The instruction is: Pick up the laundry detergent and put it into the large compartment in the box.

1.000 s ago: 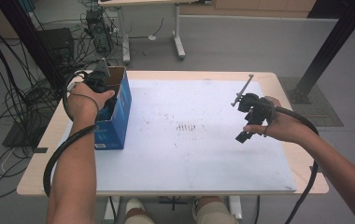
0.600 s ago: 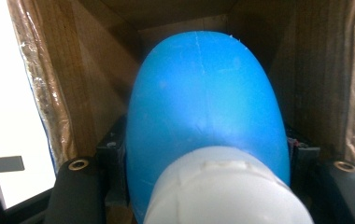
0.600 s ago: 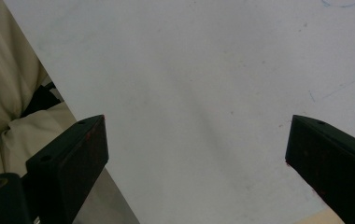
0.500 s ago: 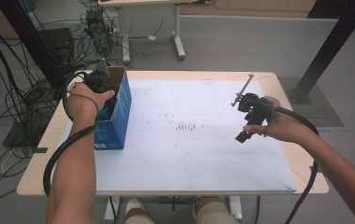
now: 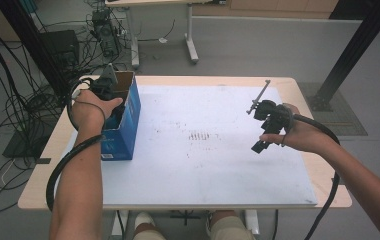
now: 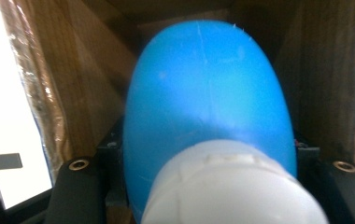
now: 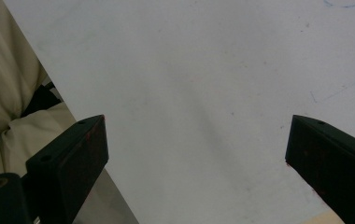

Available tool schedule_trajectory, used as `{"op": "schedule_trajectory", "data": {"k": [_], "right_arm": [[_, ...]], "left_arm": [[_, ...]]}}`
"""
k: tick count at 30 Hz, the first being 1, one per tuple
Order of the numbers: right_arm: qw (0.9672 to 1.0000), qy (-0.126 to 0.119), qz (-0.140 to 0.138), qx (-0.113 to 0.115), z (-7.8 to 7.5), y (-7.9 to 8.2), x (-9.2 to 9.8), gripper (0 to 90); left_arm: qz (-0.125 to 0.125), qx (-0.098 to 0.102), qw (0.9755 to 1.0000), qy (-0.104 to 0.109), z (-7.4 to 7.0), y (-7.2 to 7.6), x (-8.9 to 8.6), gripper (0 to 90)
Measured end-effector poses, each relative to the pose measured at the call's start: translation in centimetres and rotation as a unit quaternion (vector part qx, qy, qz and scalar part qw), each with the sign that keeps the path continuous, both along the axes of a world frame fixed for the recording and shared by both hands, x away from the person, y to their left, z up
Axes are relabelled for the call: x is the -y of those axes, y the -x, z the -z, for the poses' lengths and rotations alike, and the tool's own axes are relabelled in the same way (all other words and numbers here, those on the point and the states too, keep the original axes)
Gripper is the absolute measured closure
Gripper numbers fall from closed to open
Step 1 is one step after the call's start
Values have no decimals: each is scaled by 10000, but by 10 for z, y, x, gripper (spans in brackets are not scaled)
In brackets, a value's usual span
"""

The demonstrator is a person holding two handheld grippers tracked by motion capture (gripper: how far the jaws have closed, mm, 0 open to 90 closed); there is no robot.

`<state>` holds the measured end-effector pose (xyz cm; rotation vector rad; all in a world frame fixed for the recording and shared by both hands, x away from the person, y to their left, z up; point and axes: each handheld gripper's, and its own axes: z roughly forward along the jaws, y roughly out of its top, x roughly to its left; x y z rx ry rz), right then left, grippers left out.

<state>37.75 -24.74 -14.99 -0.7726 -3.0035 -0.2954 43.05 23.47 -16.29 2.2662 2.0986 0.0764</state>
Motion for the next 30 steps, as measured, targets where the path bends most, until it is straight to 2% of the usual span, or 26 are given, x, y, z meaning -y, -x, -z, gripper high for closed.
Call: {"op": "schedule_trajectory", "data": {"k": [16, 22, 30], "right_arm": [[10000, -6, 1, 9, -2, 0, -1, 57], [10000, -20, -5, 16, -3, 0, -1, 57], [10000, -35, 3, 25, -4, 1, -1, 57]], "left_arm": [[-19, 9, 10000, 65, -3, 0, -3, 359], [-34, 71, 9999, 133, -10, 2, -6, 328], [-7, 180, 9998, 79, -23, 9, -3, 288]]}}
